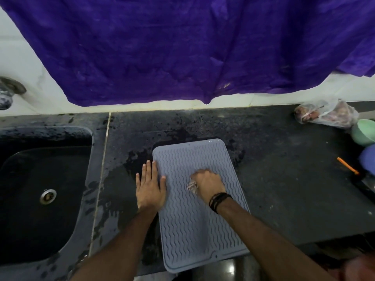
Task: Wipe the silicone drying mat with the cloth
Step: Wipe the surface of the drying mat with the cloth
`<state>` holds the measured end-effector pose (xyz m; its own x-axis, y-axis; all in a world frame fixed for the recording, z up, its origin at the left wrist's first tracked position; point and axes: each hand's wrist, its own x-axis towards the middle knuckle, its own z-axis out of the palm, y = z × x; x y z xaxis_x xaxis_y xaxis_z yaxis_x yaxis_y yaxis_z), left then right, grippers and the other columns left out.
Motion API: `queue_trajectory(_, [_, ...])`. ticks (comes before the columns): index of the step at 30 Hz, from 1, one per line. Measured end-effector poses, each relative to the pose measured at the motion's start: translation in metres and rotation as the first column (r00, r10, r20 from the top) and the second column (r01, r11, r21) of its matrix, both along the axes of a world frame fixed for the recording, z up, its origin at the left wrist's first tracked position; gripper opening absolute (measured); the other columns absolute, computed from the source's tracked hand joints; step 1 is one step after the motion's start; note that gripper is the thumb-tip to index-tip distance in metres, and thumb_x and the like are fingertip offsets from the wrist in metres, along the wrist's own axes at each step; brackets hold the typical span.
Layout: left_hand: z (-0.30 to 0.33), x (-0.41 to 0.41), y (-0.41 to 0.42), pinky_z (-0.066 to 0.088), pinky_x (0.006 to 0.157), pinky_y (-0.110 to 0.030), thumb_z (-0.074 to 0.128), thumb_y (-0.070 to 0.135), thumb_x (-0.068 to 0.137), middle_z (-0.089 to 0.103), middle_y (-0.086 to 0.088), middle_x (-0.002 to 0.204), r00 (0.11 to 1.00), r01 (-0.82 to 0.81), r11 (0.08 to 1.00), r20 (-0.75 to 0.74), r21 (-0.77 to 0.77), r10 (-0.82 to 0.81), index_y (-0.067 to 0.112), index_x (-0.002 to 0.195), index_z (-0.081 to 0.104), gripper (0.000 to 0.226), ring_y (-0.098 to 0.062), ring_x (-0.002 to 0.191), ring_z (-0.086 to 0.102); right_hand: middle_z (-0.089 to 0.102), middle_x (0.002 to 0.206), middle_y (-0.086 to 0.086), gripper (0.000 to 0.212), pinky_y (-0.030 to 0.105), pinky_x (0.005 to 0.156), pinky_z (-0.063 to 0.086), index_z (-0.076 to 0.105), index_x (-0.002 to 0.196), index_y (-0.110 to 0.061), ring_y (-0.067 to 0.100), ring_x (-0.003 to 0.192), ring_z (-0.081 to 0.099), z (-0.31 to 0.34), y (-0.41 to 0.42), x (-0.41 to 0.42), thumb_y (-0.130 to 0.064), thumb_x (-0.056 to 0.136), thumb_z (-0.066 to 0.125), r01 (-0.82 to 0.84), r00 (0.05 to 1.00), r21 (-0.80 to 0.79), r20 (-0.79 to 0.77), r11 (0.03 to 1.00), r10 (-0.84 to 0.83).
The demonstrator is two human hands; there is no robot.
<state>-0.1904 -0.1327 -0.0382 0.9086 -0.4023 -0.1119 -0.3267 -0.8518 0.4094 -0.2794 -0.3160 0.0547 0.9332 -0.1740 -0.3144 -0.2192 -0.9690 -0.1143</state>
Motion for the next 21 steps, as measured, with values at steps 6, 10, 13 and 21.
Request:
queue_trajectory(6, [-0.009,-0.066,0.024,-0.004,0.125,-0.047,0.013,0.053,0.1,0.007,-0.001,0.168,0.998,-0.038,0.998,0.047,0.051,0.036,0.017,0.161,0.01,0.071,-0.016,0.155,0.002,0.058,0.122,0.008,0.033,0.039,0.089,0.052,0.061,0.119,-0.012,0.028,0.112,0.054,-0.006,0.01,-0.006,-0.019,0.087,0.064,-0.014,0.999,-0.046,-0.034,0.999,0.013])
queue_trajectory(10, [-0.007,-0.066,0.022,-0.005,0.125,-0.045,0.012,0.053,0.1,0.005,0.0,0.168,0.997,-0.041,0.997,0.062,0.071,0.037,0.017,0.161,0.009,0.07,-0.015,0.155,0.0,0.058,0.126,0.005,0.033,0.037,0.091,0.049,0.061,0.118,-0.014,0.026,0.114,0.052,-0.017,0.017,-0.036,-0.018,0.086,0.064,-0.049,0.998,-0.042,-0.032,0.998,0.048])
queue_trajectory(13, [-0.007,-0.068,0.023,-0.002,0.125,-0.045,0.013,0.053,0.1,0.009,0.0,0.167,0.996,-0.05,0.998,0.078,0.044,0.046,0.017,0.16,0.012,0.07,-0.015,0.155,0.003,0.057,0.128,0.005,0.035,0.038,0.092,0.049,0.06,0.12,-0.014,0.026,0.117,0.051,-0.02,0.021,-0.053,-0.015,0.085,0.063,-0.066,0.997,-0.03,-0.041,0.997,0.065])
queue_trajectory(21, [-0.004,-0.075,0.025,-0.001,0.126,-0.045,0.009,0.056,0.098,0.007,-0.003,0.168,0.997,-0.059,0.998,0.043,0.011,0.059,0.014,0.16,0.008,0.075,-0.017,0.155,0.001,0.062,0.116,0.008,0.026,0.037,0.088,0.052,0.064,0.11,-0.011,0.026,0.108,0.056,-0.003,0.014,-0.044,-0.016,0.085,0.064,-0.05,0.999,0.025,0.018,0.998,0.05])
